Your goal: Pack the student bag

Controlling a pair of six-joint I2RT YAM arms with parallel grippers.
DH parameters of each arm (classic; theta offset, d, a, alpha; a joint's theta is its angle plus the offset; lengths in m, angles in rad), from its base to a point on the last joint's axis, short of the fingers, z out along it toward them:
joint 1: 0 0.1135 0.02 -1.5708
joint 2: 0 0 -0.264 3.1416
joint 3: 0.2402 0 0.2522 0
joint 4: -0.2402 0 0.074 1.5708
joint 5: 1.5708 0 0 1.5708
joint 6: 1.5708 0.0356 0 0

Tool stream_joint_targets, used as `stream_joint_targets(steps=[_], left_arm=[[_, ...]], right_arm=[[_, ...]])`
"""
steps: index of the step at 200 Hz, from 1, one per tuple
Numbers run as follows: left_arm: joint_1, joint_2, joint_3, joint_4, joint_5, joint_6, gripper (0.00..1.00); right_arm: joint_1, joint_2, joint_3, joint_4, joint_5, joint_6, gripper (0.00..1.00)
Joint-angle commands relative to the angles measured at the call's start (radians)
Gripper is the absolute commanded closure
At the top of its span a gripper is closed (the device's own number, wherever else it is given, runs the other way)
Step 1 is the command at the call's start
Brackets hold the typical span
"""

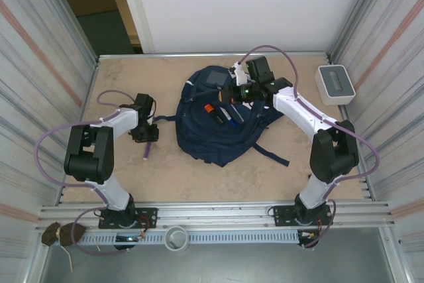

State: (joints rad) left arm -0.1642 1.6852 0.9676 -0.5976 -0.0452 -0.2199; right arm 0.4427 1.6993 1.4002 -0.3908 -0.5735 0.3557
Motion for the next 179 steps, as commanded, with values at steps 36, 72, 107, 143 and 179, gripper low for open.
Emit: stream_joint_targets(steps=[36,72,107,143,179], left_arm=[[0.005,-0.195,-0.091,0.15,0.245,-0.101,0.95],[-0.082,-0.474,-0.238,0.478,0.454,-0.447,0.95],[-0.275,-0.525,-0.266,0.736,0.311,-0.723,0.94],[-0.399,-0.379,-0.167,0.838,0.137,-0.798,0.9],[-0.438,-0.238,-0.116,0.872,0.046,-0.833,0.85]], right_arm=[[-0.016,-0.004,0.005,0.012,0.007,0.003,1.0],[-0.013,0.004,0.025,-0.003,0.001,0.002,1.0],[-0.001,0.013,0.04,-0.004,0.003,0.002,1.0],[0.01,0.015,0.043,-0.002,0.001,0.003,1.0],[0.01,0.005,0.045,-0.005,0.009,0.0,1.0]])
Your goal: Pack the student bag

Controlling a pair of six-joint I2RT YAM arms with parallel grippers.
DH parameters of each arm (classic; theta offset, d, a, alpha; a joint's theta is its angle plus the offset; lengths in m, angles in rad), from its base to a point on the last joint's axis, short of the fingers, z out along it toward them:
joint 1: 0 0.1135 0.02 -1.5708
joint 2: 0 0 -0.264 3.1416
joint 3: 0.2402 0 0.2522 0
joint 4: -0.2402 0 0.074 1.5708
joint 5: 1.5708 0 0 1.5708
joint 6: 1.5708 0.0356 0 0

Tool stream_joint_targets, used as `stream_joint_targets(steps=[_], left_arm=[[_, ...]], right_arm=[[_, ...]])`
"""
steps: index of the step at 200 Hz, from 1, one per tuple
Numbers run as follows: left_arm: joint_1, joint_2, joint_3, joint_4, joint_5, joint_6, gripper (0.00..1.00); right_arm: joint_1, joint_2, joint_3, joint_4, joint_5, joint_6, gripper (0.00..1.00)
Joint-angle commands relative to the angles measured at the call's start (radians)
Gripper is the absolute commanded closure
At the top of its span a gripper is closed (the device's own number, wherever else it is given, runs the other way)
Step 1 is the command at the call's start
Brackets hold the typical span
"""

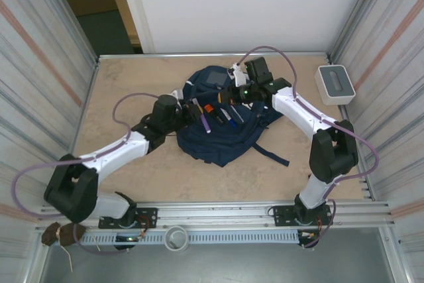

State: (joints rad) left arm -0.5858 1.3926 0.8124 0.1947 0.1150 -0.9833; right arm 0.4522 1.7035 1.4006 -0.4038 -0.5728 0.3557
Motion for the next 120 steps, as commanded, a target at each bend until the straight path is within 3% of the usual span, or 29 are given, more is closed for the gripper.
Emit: stream_joint_targets(steps=[1,23,47,85,120], left_arm=[[-0.018,0.058,0.04,0.079,-0.116,-0.069,0.84],[-0.02,0.117,0.06,0.071,-0.112,-0.057,0.67],[-0.02,0.117,0.062,0.019,-0.103,0.001,0.55],[-0.057,0.092,0.089,-0.133,-0.129,0.124,0.59],[-0.072,0.189,0.154,-0.148,-0.074,0.147,0.66]], right_arm=[[0.0,0.001,0.044,0.008,0.008,0.0,1.0],[0.0,0.001,0.046,0.004,0.007,-0.004,1.0],[-0.001,-0.005,0.036,-0.001,0.013,-0.011,1.0],[-0.002,0.001,0.021,0.011,0.01,-0.006,1.0],[0.009,0.014,0.03,0.026,0.0,0.0,1.0]])
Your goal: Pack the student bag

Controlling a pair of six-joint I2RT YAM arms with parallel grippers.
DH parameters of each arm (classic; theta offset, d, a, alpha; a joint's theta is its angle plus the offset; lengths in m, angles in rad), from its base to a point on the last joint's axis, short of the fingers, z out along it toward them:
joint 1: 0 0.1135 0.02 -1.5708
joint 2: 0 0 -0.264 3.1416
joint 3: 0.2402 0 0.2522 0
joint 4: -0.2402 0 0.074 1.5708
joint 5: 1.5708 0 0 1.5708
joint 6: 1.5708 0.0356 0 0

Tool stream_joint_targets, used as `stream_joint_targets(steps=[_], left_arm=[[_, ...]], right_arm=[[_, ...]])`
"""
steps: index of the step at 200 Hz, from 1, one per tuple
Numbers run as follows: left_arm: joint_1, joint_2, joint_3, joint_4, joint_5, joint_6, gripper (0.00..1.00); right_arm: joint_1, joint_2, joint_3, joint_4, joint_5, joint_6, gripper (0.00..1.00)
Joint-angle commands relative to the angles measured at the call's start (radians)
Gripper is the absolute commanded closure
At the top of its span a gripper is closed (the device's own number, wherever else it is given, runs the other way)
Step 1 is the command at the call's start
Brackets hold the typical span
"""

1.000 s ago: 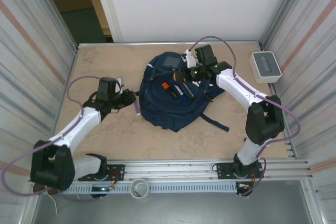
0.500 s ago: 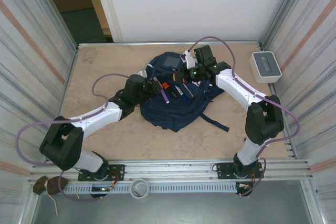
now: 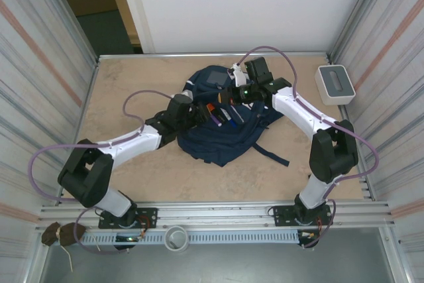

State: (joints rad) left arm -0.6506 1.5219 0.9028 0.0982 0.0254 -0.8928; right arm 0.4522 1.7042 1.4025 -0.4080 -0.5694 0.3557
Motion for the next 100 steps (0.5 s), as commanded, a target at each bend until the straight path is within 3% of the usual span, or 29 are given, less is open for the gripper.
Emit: stream_joint_targets(steps=[1,50,81,100], left_arm=[[-0.007,0.061,0.067,-0.05,0.017,0.056,0.66],[-0.012,0.176,0.196,-0.035,0.124,0.163,0.62],[-0.012,0.04,0.088,0.03,0.156,0.248,0.53],[-0.013,-0.082,0.005,-0.025,0.165,0.282,0.47]], right_arm=[[0.009,0.013,0.029,0.031,-0.003,0.001,1.0],[0.008,-0.003,0.018,0.011,0.011,-0.007,1.0],[-0.001,-0.048,-0.047,0.009,0.031,-0.015,0.97],[-0.01,-0.078,-0.096,0.013,0.044,-0.015,0.94]])
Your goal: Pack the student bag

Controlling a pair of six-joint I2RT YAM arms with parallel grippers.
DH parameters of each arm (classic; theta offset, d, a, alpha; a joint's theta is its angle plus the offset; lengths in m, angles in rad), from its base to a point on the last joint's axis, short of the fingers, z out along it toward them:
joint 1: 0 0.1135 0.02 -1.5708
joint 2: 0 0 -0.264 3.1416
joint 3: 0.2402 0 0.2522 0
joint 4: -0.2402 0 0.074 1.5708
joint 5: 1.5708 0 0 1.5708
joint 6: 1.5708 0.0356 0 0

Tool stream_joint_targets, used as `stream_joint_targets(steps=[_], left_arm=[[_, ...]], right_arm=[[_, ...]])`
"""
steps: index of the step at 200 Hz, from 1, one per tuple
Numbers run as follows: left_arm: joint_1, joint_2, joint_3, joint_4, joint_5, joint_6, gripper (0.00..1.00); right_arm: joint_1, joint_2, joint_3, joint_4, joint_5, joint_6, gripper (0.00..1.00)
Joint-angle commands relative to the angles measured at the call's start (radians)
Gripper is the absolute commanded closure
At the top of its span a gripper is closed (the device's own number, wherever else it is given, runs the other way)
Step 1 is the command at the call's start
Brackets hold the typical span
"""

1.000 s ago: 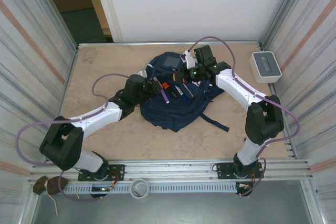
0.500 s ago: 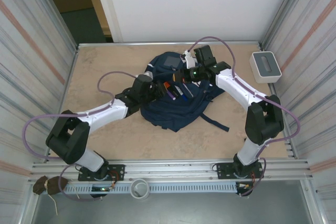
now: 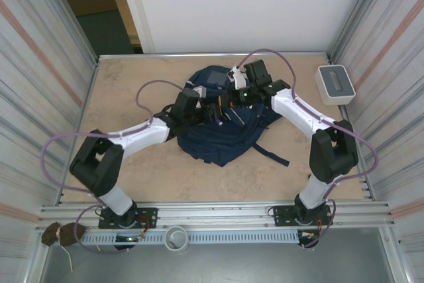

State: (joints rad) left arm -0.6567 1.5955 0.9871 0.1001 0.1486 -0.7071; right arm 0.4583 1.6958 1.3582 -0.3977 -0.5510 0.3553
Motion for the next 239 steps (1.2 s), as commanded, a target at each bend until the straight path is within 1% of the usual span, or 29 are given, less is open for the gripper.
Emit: stream_joint_targets(steps=[1,18,34,41,50,55,63,74,91,107,115,126,141,150,172,191,213,223,239], left_arm=[[-0.006,-0.162,-0.083,-0.034,0.042,0.097,0.47],[-0.005,-0.283,-0.151,-0.135,0.019,0.134,0.44],[-0.002,-0.415,-0.213,-0.22,-0.061,0.17,0.41],[0.006,-0.472,-0.236,-0.244,-0.102,0.187,0.39],[0.028,-0.536,-0.256,-0.258,-0.129,0.202,0.36],[0.047,-0.561,-0.265,-0.26,-0.131,0.21,0.34],[0.084,-0.593,-0.268,-0.261,-0.12,0.219,0.33],[0.134,-0.604,-0.255,-0.269,-0.101,0.232,0.3],[0.187,-0.551,-0.198,-0.287,-0.067,0.254,0.29],[0.199,-0.44,-0.119,-0.32,-0.044,0.283,0.27],[0.2,-0.373,-0.075,-0.339,-0.027,0.295,0.27],[0.2,-0.277,-0.022,-0.358,-0.004,0.307,0.27],[0.2,-0.165,0.039,-0.377,0.023,0.321,0.27],[0.2,-0.105,0.059,-0.374,0.039,0.324,0.27],[0.2,-0.011,0.086,-0.377,0.088,0.33,0.3],[0.197,0.024,0.066,-0.329,0.198,0.326,0.32],[0.189,0.032,0.011,-0.229,0.329,0.288,0.35],[0.171,0.027,-0.011,-0.202,0.351,0.276,0.38],[0.124,0.019,-0.039,-0.182,0.352,0.27,0.4]], right_arm=[[-0.016,-0.071,-0.055,0.003,0.026,-0.016,0.94],[-0.02,-0.099,-0.104,0.005,0.034,-0.016,0.92],[-0.006,-0.128,-0.168,0.026,0.02,-0.016,0.88],[0.005,-0.138,-0.198,0.037,-0.009,-0.016,0.84],[0.018,-0.146,-0.233,0.047,-0.062,-0.019,0.78],[0.021,-0.149,-0.258,0.058,-0.115,-0.021,0.73],[0.02,-0.158,-0.284,0.07,-0.176,-0.018,0.69],[0.006,-0.179,-0.314,0.071,-0.216,-0.021,0.64],[-0.047,-0.234,-0.357,0.073,-0.207,-0.012,0.6],[-0.119,-0.288,-0.389,0.085,-0.157,0.019,0.55],[-0.152,-0.309,-0.399,0.087,-0.111,0.041,0.54],[-0.186,-0.322,-0.4,0.078,-0.001,0.056,0.51],[-0.205,-0.319,-0.394,0.067,0.15,0.068,0.49],[-0.207,-0.304,-0.391,0.077,0.195,0.076,0.48],[-0.206,-0.245,-0.38,0.107,0.215,0.094,0.48],[-0.207,-0.194,-0.365,0.111,0.237,0.086,0.49],[-0.207,-0.143,-0.35,0.132,0.214,0.08,0.52],[-0.207,-0.124,-0.338,0.141,0.193,0.079,0.54],[-0.206,-0.083,-0.306,0.144,0.168,0.073,0.6]])
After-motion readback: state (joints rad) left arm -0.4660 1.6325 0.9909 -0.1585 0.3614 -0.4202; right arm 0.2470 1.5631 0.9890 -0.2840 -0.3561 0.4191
